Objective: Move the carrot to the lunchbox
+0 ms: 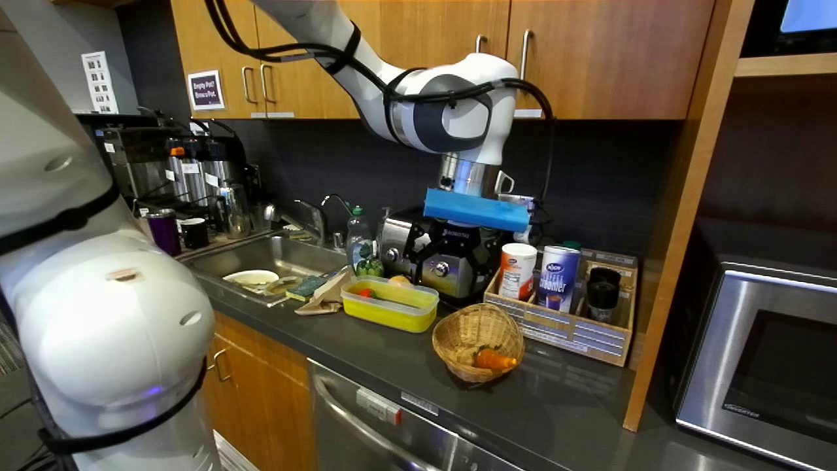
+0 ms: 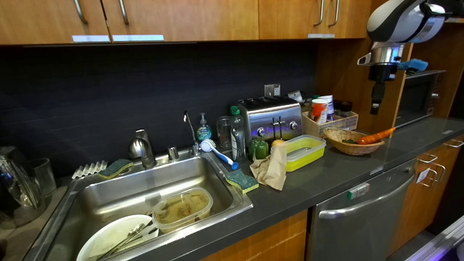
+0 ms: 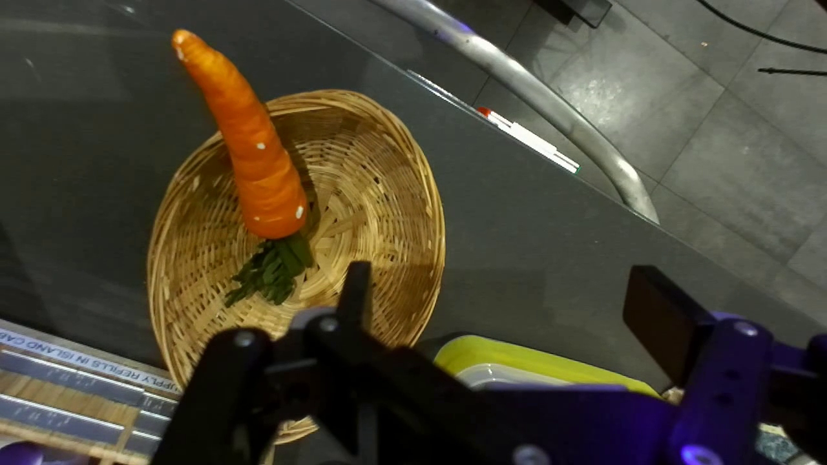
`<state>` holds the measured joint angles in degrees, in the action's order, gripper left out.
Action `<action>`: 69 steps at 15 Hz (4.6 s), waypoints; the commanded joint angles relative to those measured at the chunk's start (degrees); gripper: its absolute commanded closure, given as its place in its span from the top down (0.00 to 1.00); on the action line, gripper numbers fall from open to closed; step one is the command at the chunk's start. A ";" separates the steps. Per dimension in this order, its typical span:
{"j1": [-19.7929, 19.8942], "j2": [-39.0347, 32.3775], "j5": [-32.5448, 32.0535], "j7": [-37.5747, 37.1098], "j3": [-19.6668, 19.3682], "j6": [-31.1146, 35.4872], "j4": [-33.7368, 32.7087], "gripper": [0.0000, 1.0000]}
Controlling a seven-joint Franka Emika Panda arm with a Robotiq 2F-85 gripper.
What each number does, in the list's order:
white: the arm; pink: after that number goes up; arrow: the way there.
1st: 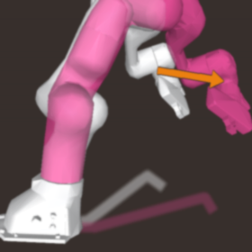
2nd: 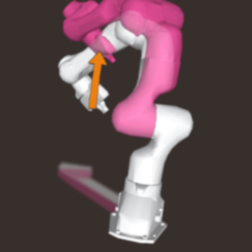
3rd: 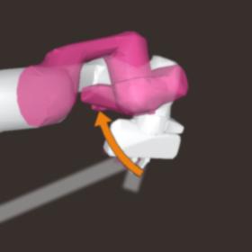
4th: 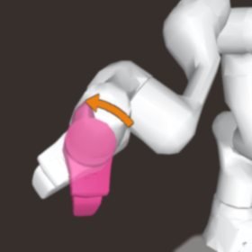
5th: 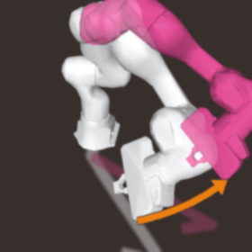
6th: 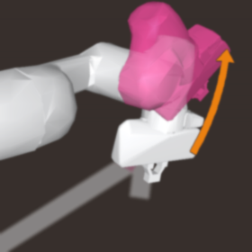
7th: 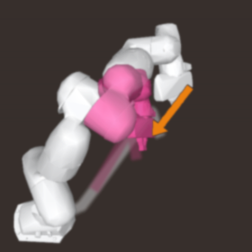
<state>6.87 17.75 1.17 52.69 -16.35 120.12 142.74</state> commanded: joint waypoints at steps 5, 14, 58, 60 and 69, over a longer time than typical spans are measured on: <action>0.30 -0.02 0.10 0.06 0.31 -0.08 -0.05 1.00; 0.30 -0.02 0.10 0.07 0.31 -0.08 -0.05 1.00; 1.58 -13.07 -23.64 11.47 4.07 -10.36 -4.95 1.00; 2.04 -14.06 -23.75 16.24 3.66 -10.70 -5.96 1.00; 4.68 -19.63 -19.44 29.22 2.69 -10.42 -10.30 1.00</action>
<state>10.79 0.60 -20.28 78.85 -13.95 110.75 134.94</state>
